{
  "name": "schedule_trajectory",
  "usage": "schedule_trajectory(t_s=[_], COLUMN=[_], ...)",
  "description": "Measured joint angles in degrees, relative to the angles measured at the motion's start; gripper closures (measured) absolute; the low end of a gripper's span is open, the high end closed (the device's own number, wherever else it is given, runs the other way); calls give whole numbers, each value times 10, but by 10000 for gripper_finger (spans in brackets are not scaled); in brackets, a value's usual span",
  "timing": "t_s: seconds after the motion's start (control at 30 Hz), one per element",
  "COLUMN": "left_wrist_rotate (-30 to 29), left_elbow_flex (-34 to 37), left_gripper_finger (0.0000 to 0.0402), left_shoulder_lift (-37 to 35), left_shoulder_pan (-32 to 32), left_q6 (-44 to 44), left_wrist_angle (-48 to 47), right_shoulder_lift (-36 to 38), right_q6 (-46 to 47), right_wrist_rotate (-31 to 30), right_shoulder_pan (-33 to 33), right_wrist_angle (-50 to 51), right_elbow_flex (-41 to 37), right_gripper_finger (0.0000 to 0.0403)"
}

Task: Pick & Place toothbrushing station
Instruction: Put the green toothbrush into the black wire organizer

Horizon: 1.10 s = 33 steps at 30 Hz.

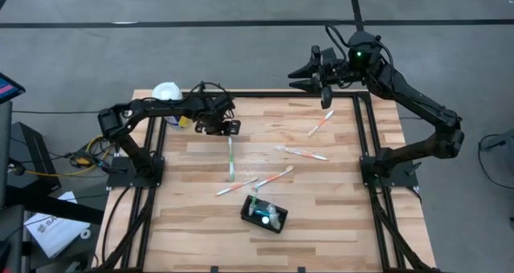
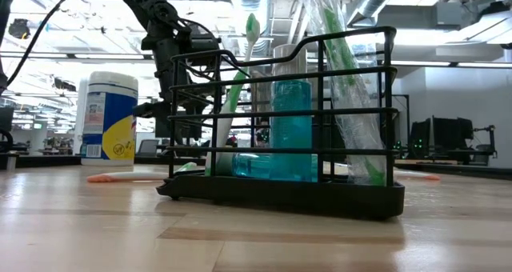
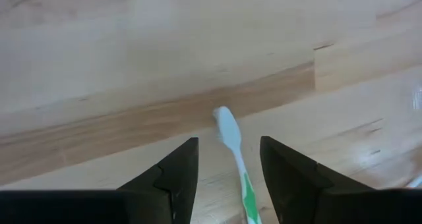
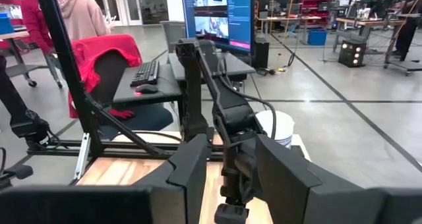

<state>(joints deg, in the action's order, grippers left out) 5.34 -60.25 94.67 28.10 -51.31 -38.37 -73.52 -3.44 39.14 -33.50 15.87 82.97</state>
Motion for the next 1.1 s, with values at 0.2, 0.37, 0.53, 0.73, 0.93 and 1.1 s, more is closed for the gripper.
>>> schedule_trajectory(t_s=[0.2, 0.37, 0.53, 0.73, 0.93, 1.1], left_wrist_rotate=[2, 18, 21, 22, 36, 32], left_elbow_flex=[-1, 0, -4, -17, -20, -19], left_gripper_finger=[245, 248, 243, 243, 243, 243], left_shoulder_lift=[26, 59, 75, 103, 117, 115], left_shoulder_pan=[-6, -12, -8, -8, -10, -10], left_q6=[-1, -3, -3, 3, 4, 5], left_wrist_angle=[8, 22, 52, 52, 53, 53], right_shoulder_lift=[0, 0, 0, 0, 0, 0], right_q6=[0, 0, -1, -2, -2, -2], right_wrist_rotate=[0, 0, 0, 0, 0, 0], right_shoulder_pan=[0, 0, 0, 0, -1, -9], right_wrist_angle=[0, 0, 0, 0, 0, 3], right_elbow_flex=[0, 0, 0, 0, 0, 0], right_gripper_finger=[281, 281, 281, 280, 280, 280])
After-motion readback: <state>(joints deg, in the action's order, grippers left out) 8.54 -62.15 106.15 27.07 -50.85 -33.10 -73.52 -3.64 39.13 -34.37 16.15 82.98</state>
